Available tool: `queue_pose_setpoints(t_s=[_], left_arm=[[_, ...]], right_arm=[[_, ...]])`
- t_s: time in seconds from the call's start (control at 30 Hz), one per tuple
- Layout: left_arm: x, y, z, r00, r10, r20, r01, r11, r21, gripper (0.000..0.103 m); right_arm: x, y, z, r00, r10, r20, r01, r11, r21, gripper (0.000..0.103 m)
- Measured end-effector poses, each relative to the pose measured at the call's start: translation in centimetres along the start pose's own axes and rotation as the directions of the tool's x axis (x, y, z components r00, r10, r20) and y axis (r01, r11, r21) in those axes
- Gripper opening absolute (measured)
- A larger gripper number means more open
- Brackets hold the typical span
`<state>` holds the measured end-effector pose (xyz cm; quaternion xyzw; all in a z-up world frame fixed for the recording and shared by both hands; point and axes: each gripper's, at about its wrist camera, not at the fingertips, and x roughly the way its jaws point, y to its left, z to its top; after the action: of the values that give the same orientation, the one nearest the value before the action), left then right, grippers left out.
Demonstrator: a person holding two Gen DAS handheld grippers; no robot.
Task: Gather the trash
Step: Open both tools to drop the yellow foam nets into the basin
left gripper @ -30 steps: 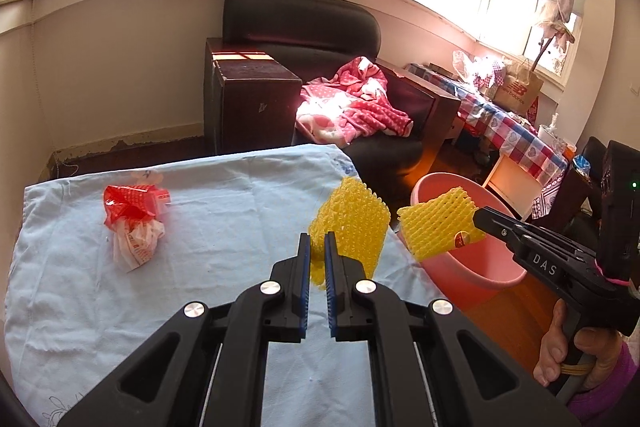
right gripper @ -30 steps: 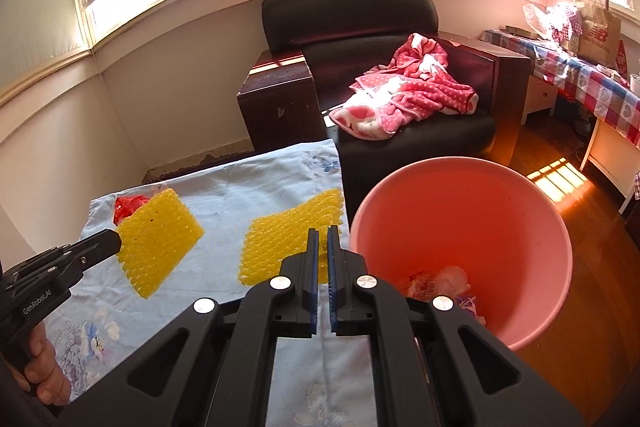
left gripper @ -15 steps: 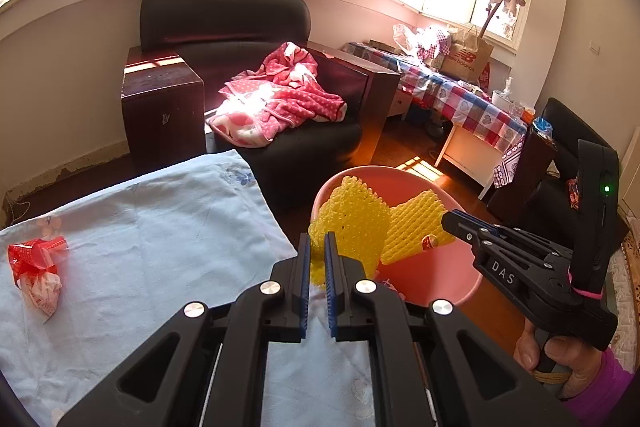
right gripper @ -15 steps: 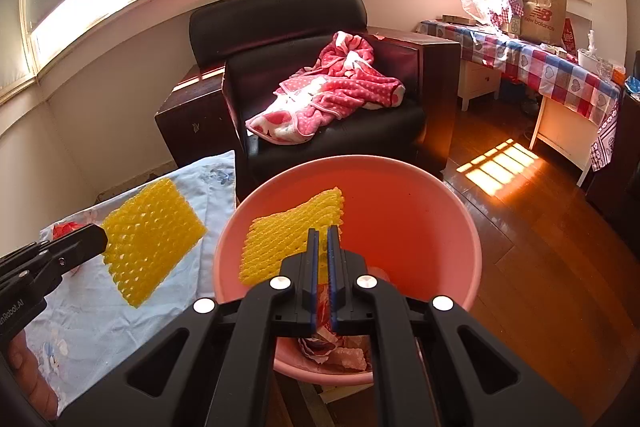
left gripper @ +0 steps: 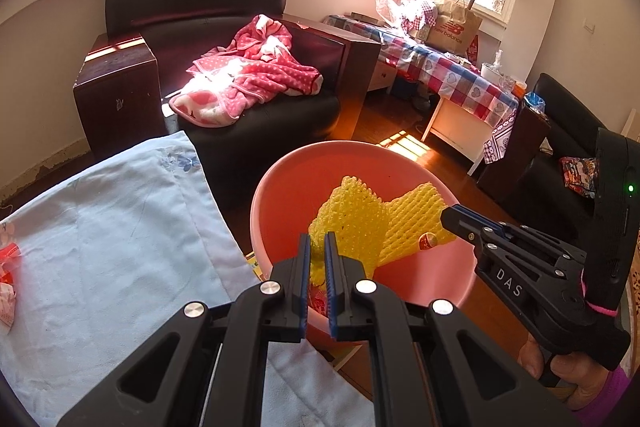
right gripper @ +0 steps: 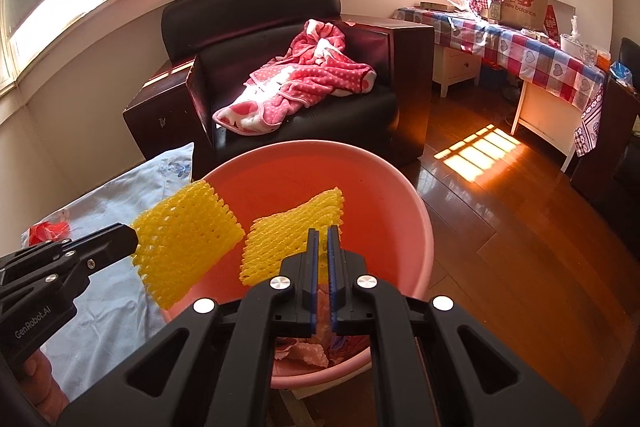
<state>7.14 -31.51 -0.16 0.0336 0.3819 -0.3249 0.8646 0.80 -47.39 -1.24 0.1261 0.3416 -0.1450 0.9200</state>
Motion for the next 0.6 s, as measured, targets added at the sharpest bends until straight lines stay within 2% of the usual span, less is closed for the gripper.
queue_pose_setpoints(t_s=[0.2,0.23,0.33,0.47,0.53,0.6], left_arm=[[0.8,0.1,-0.2,1.0,-0.001,-0.017,0.001,1.0,-0.009,0.01],[0.8,0.1,-0.2,1.0,-0.003,-0.016,0.003,1.0,-0.01,0.014],[0.4,0.2,-0.2,1.0,-0.011,-0.005,0.011,1.0,-0.021,0.036],[-0.8,0.2,-0.1,1.0,-0.016,0.025,0.016,1.0,-0.016,0.044],[-1.6,0.5,-0.1,0.999,-0.011,0.039,0.011,1.0,-0.015,0.044],[-2.4,0.9,-0.2,0.999,0.0,0.052,0.001,1.0,-0.019,0.046]], right_arm=[[0.7,-0.3,-0.3,0.999,-0.003,-0.049,0.003,1.0,0.001,0.005],[0.8,-0.2,-0.3,0.999,-0.003,-0.053,0.003,1.0,0.0,0.005],[0.7,-0.1,-0.4,0.998,-0.005,-0.06,0.005,1.0,-0.003,0.006],[0.2,0.2,-0.2,0.999,-0.006,-0.054,0.006,1.0,0.0,0.008],[0.0,0.4,-0.2,0.999,-0.002,-0.044,0.002,1.0,0.005,0.023],[-0.3,0.7,-0.2,0.999,0.009,-0.037,-0.009,1.0,0.008,0.031]])
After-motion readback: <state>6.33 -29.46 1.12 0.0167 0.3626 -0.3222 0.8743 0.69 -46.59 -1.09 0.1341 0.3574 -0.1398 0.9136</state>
